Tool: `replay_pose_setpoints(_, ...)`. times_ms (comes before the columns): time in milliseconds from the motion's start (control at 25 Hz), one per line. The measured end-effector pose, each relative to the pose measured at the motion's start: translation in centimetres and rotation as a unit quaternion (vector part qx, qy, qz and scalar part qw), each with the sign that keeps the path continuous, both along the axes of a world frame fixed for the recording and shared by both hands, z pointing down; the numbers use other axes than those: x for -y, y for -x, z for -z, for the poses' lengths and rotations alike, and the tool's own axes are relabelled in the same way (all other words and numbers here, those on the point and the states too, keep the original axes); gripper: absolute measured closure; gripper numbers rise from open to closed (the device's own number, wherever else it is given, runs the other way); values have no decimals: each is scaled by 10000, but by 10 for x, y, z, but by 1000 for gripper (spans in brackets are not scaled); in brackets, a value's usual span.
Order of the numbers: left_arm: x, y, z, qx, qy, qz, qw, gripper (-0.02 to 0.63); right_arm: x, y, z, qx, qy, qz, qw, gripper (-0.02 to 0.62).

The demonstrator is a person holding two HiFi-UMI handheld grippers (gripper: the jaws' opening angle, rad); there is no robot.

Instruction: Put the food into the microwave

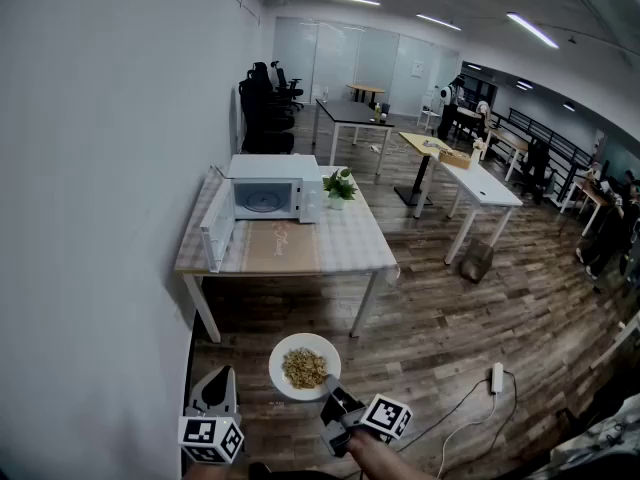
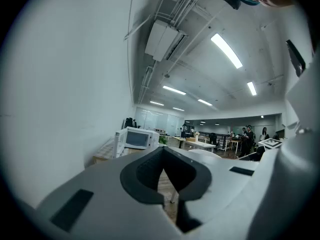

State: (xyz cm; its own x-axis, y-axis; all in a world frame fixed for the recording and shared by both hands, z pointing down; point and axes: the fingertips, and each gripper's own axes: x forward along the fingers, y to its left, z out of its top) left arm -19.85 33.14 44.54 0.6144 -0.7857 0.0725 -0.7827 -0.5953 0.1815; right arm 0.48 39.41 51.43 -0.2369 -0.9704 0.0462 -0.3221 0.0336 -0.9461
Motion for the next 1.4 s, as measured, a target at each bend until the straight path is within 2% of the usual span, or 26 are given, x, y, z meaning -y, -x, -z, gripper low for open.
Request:
replay_pose_setpoints(320,6,-4,-5,40,20,-43,10000,598,4,-3,-3,-124,151,-64,9998,577)
replay_pose_setpoints(720,21,-1,-3,78,-23,-193,9998,598,22,2,4,2,-3,-189,9998,577)
replay_pose_setpoints(1400,80,57,-16,-172,-24,-397,9991,598,67,60,-5,-130,120,-461,9988,577)
